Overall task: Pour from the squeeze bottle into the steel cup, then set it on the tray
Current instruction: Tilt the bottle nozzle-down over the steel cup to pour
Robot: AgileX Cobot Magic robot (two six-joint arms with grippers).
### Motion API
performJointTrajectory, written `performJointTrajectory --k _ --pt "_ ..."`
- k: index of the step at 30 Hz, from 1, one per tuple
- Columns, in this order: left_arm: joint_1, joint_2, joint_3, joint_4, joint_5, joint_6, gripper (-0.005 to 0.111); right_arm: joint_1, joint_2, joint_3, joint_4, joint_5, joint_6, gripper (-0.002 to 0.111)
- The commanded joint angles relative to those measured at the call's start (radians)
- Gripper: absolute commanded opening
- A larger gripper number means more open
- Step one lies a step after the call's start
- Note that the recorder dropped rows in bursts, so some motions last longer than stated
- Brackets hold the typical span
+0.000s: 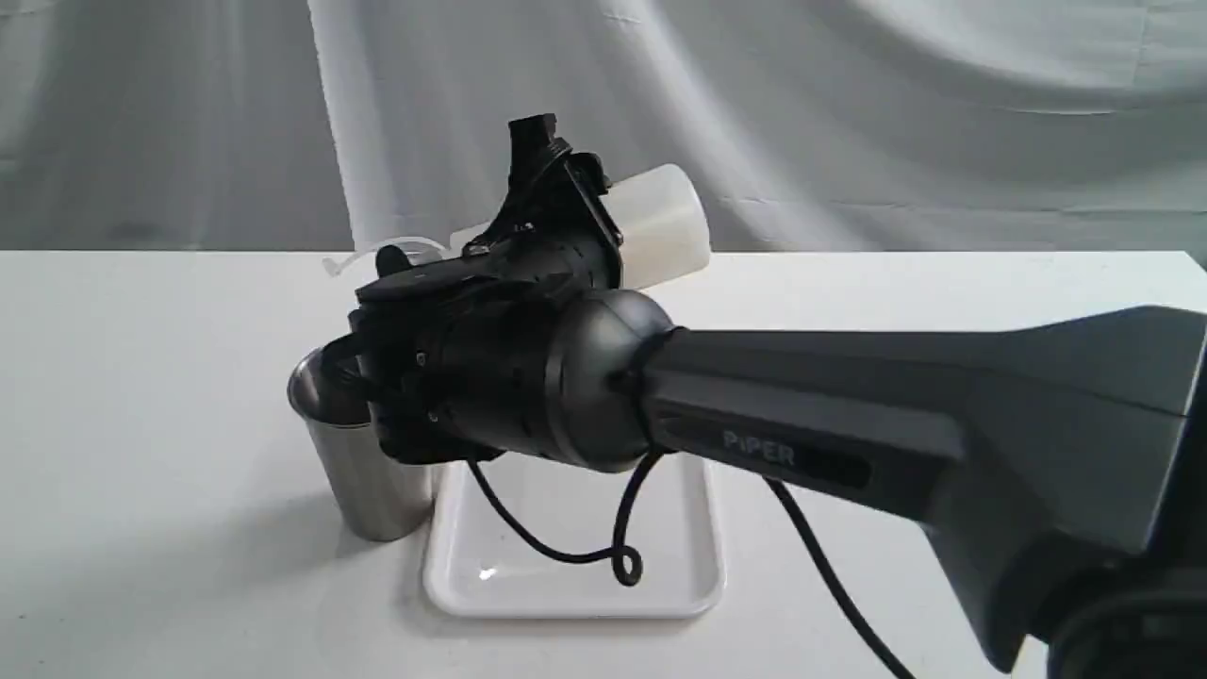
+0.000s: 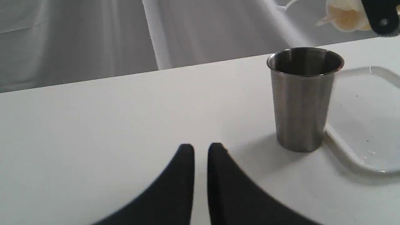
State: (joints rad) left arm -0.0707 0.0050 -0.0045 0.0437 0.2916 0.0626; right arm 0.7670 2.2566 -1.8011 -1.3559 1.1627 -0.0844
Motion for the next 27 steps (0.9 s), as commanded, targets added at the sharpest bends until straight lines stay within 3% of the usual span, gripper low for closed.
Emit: performJointTrajectory --k 1,27 --pt "-0.003 -0.005 0.004 0.001 -0.007 -0.002 0.008 0.001 -0.016 -0.012 -0.070 0.017 -0.027 0.039" --pt "-0.003 -0.005 0.004 0.001 -0.007 -0.002 0.008 0.003 -0.016 -0.012 -0.186 0.011 -0.116 0.039"
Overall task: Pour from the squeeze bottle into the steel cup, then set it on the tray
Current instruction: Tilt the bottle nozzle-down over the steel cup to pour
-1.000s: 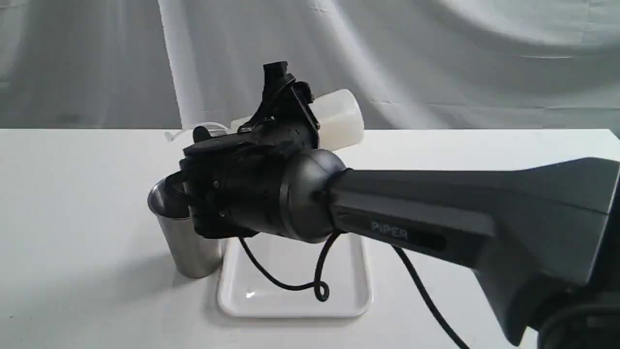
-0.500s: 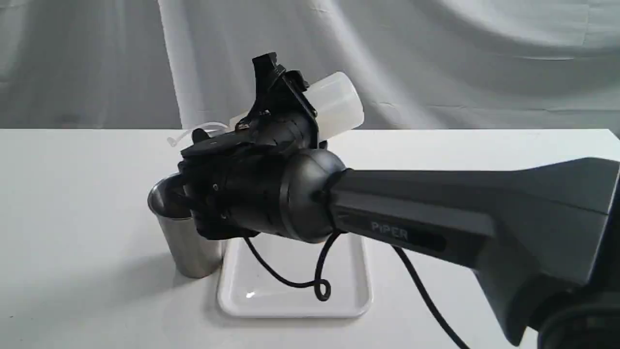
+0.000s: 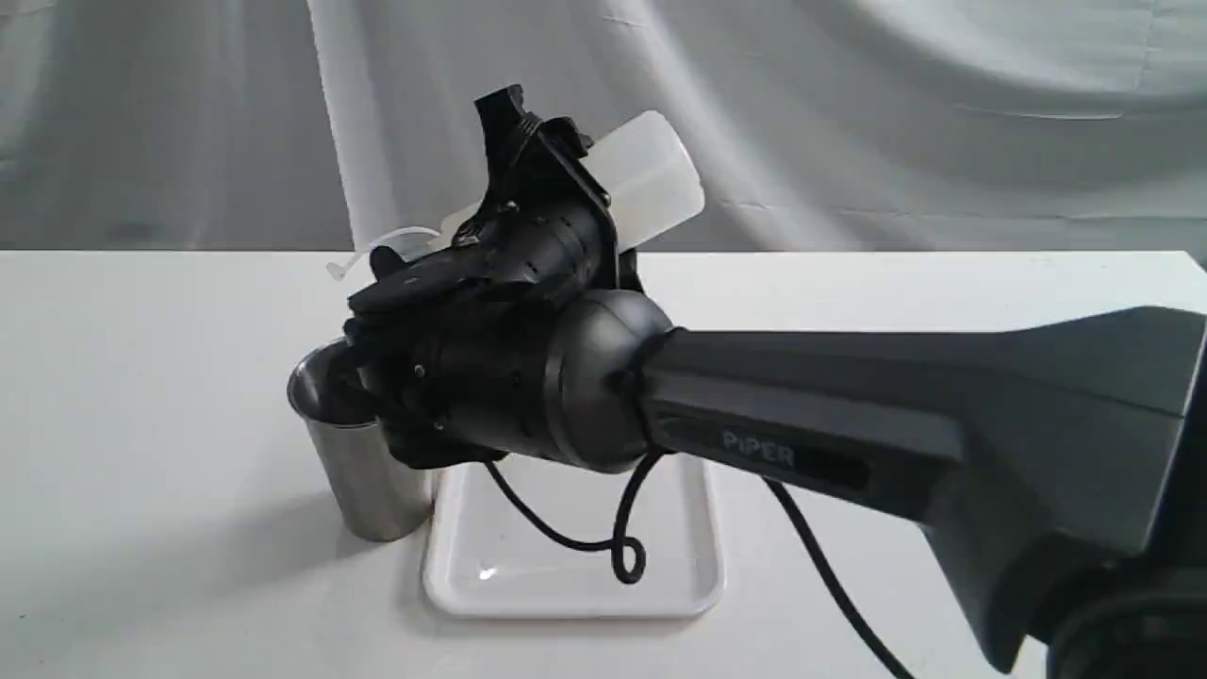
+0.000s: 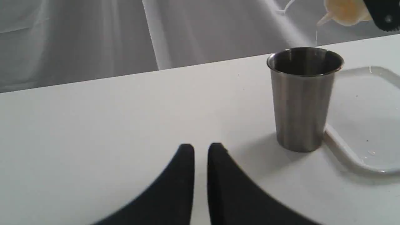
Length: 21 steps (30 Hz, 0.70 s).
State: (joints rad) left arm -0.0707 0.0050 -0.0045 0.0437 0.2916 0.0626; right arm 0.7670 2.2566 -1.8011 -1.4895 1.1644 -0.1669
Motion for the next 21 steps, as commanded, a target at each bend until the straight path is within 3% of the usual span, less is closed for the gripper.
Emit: performJointTrajectory --k 1,21 --pt "-0.003 -0.005 0.004 0.001 -0.007 -0.002 0.008 0.003 -0.016 -0.012 -0.053 0.010 -0.057 0.039" --pt "-0.003 -0.005 0.004 0.001 -0.007 -0.002 0.008 0.023 -0.016 -0.012 -0.095 0.007 -0.098 0.039"
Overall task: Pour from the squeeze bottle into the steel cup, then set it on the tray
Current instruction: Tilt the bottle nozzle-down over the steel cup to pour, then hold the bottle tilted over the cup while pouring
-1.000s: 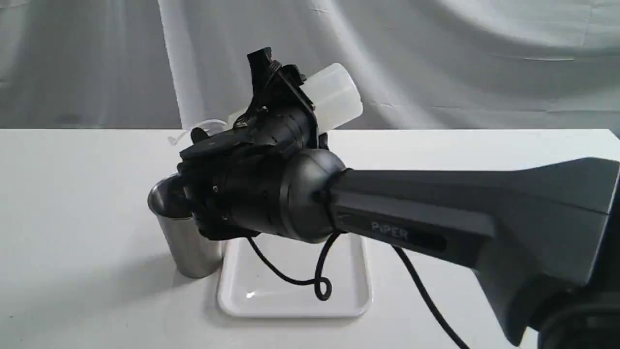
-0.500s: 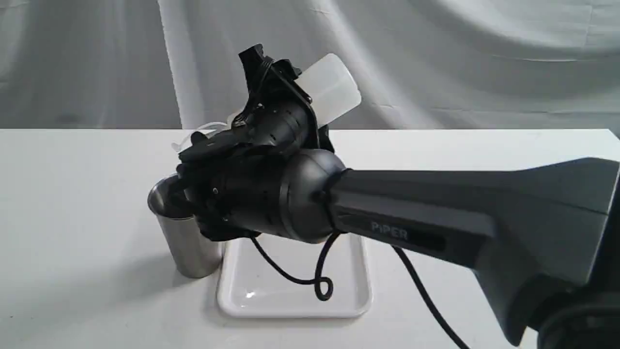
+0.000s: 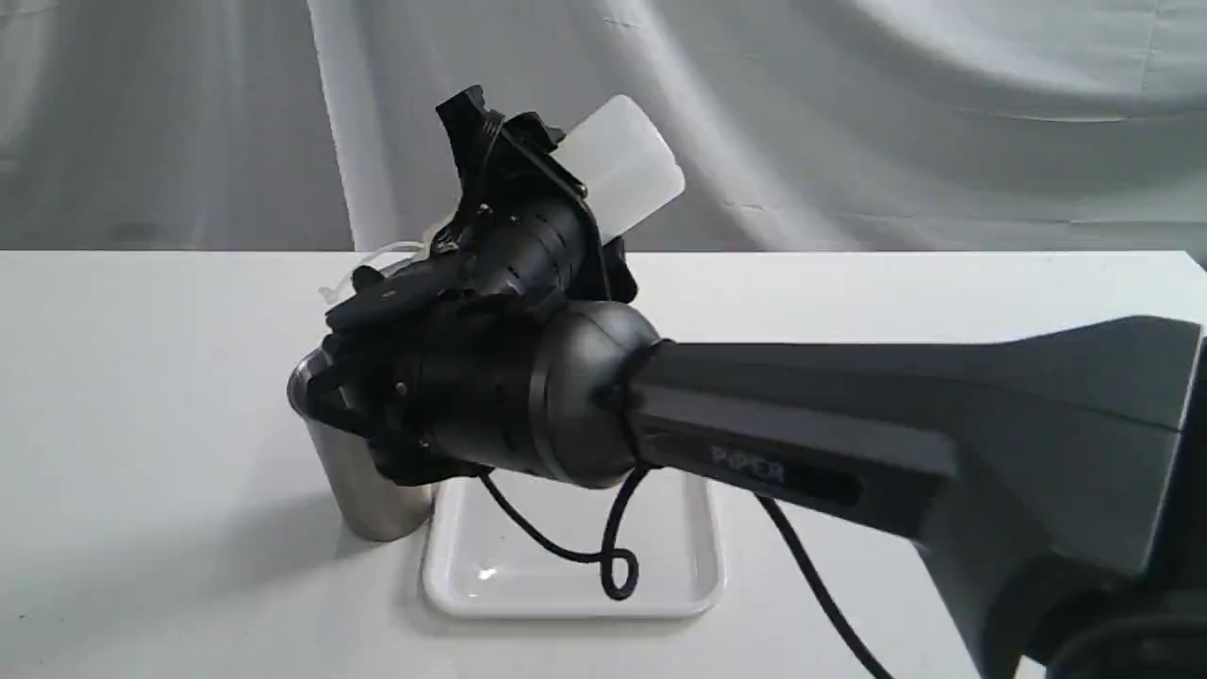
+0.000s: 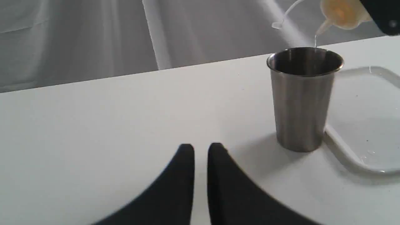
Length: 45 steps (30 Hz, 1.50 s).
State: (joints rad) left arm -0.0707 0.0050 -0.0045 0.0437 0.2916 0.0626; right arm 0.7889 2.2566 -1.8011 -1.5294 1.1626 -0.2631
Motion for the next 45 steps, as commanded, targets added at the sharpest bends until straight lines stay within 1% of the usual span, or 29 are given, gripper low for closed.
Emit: performJointTrajectory --k 1,8,45 --pt "-0.003 -0.005 0.004 0.001 -0.007 -0.002 0.008 0.001 -0.016 -0.012 -0.056 0.009 -0.001 0.039" --pt "-0.003 -0.005 0.004 0.001 -0.007 -0.002 0.008 0.001 -0.016 -0.012 -0.062 0.009 -0.074 0.039" --pt "-0.003 -0.005 0.004 0.001 -0.007 -0.002 0.008 0.001 -0.019 -0.012 -0.119 0.015 -0.111 0.039"
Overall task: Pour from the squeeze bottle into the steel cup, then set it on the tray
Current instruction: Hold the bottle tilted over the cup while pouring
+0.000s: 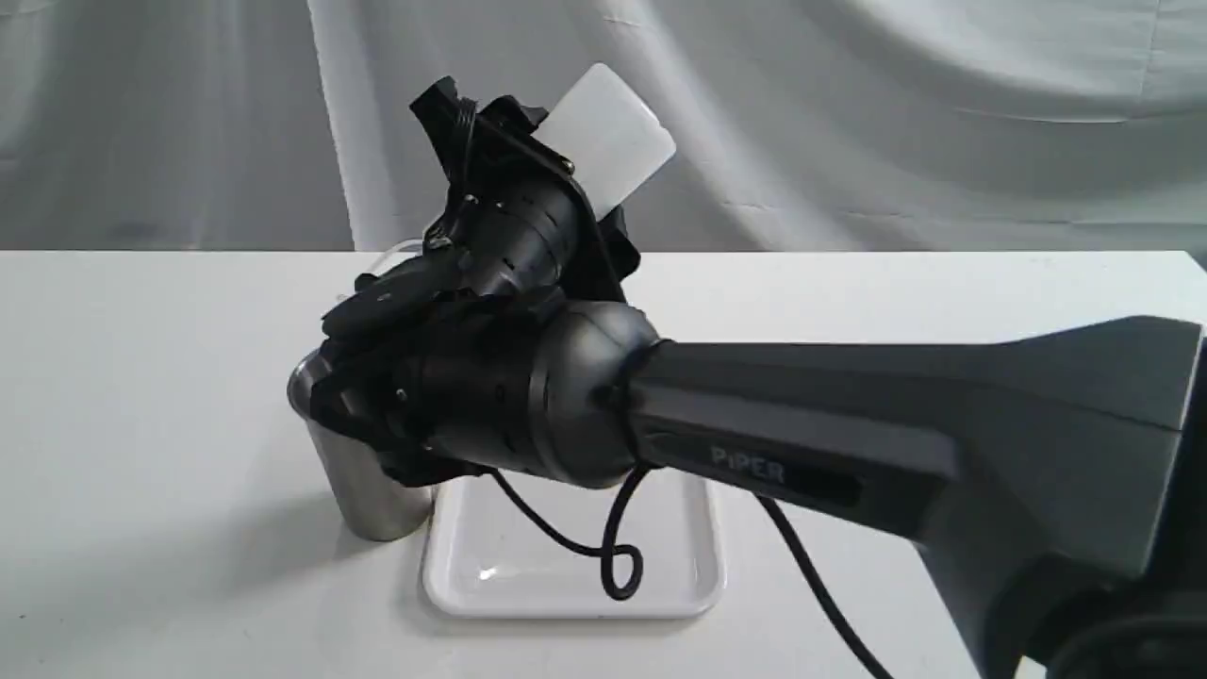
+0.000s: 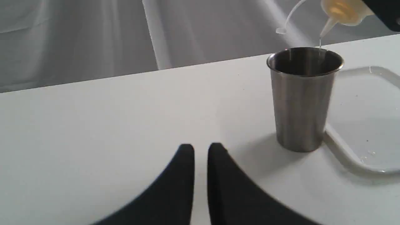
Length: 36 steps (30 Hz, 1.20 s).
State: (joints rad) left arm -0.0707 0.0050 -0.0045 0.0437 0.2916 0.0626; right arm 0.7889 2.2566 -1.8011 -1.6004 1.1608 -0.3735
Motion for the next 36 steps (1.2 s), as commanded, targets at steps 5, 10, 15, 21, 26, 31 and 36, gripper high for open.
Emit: performJointTrajectory --k 5,10,15,21,26,31,36 --pt "-0.003 -0.005 0.004 0.001 -0.007 -0.002 0.008 0.001 -0.019 -0.012 -0.055 0.016 -0.002 0.039" --pt "-0.003 -0.005 0.004 0.001 -0.007 -0.002 0.008 0.001 -0.019 -0.012 -0.056 0.016 -0.009 0.039" --pt "-0.003 -0.005 0.004 0.001 -0.007 -0.002 0.008 0.001 -0.019 -0.012 -0.056 0.016 -0.012 0.039" --pt "-0.003 -0.005 0.004 0.001 -0.007 -0.002 0.008 0.001 -0.019 -0.012 -0.054 0.018 -0.011 0.039" --pt "-0.003 -0.005 0.004 0.001 -0.007 -0.002 0.008 0.001 -0.019 -0.012 -0.022 0.020 -0.003 0.039" --pt "-0.003 -0.005 0.004 0.001 -0.007 -0.002 0.008 0.001 -0.019 -0.012 -0.020 0.020 0.055 0.039" --pt "-0.003 -0.005 0.004 0.001 -0.007 -0.002 0.008 0.001 -0.019 -0.012 0.022 0.020 0.131 0.039"
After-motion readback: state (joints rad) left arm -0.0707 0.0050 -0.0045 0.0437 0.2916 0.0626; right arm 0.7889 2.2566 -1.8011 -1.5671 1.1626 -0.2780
